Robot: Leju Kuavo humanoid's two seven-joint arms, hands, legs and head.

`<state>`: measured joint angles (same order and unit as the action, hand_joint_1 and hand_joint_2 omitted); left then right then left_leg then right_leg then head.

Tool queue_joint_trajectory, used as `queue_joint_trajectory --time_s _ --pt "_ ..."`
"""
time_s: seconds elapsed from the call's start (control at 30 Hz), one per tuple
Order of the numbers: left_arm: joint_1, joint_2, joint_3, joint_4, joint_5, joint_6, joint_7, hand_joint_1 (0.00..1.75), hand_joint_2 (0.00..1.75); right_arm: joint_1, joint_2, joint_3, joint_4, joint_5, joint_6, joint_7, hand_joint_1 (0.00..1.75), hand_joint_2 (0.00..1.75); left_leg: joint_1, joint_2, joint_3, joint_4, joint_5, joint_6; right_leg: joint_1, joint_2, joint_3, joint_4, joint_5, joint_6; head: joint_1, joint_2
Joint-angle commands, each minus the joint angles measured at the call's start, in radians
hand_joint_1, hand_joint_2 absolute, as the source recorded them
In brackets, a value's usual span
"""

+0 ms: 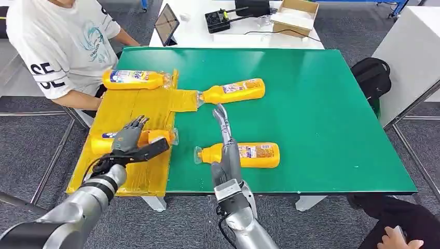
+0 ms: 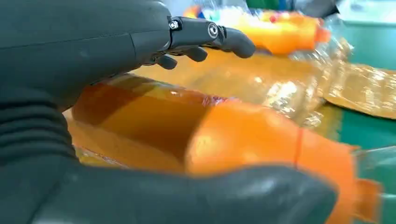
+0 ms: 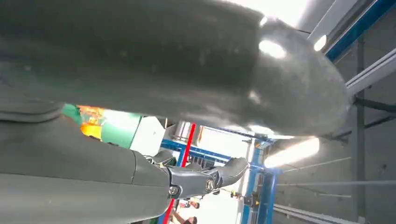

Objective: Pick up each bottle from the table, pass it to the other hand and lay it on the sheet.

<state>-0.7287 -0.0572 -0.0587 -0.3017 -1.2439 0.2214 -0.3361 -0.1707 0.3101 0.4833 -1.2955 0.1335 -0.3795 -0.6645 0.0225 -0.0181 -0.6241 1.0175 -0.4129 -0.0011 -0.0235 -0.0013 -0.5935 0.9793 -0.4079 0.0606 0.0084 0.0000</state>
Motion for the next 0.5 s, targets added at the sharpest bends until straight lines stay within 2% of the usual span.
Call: queue_joint_trajectory --time_s 0.03,0.07,0.2,0.33,0.4,0.5 --pt "0.02 0.01 0.108 0.051 0.041 -0.233 -0.076 0.0 0.0 -0.004 0.039 -0.072 0.078 -0.009 0.025 -0.034 0.0 0.0 -0.001 0.004 0.004 -0.003 0.001 0.002 0.0 0.002 0.001 -0.002 0.002 -0.004 0.0 0.0" --pt "0.019 0.013 0.108 0.05 0.042 -0.235 -0.077 0.0 0.0 -0.005 0.039 -0.072 0.079 -0.01 0.025 -0.034 0.0 0.0 -0.001 -0.001 0.009 -0.001 -0.004 0.0 0.0 -0.001 0.002 -0.001 -0.004 -0.001 0.0 0.0" --pt "0.019 0.013 0.108 0.05 0.042 -0.235 -0.077 0.0 0.0 -0.005 0.039 -0.072 0.079 -0.01 0.025 -0.034 0.0 0.0 -0.001 -0.003 0.013 -0.002 -0.004 0.0 -0.001 -0.003 0.007 -0.001 -0.005 0.001 0.0 0.0" --pt "0.019 0.013 0.108 0.05 0.042 -0.235 -0.077 0.0 0.0 -0.005 0.039 -0.072 0.079 -0.01 0.025 -0.034 0.0 0.0 -0.001 0.0 0.013 -0.003 -0.001 0.002 0.0 -0.001 0.007 -0.002 -0.002 -0.003 0.0 0.0" --pt "0.019 0.013 0.108 0.05 0.042 -0.235 -0.077 0.0 0.0 -0.005 0.039 -0.072 0.079 -0.01 0.025 -0.034 0.0 0.0 -0.001 -0.001 0.014 -0.004 -0.001 0.002 0.0 -0.001 0.017 -0.003 0.0 -0.001 0.0 0.0" --pt "0.019 0.015 0.126 0.045 0.07 -0.287 -0.127 0.0 0.0 -0.014 0.039 -0.073 0.1 -0.017 0.02 -0.034 0.0 0.0 -0.001 -0.001 0.014 -0.003 -0.001 0.002 0.0 -0.001 0.018 -0.001 0.0 -0.002 0.0 0.0"
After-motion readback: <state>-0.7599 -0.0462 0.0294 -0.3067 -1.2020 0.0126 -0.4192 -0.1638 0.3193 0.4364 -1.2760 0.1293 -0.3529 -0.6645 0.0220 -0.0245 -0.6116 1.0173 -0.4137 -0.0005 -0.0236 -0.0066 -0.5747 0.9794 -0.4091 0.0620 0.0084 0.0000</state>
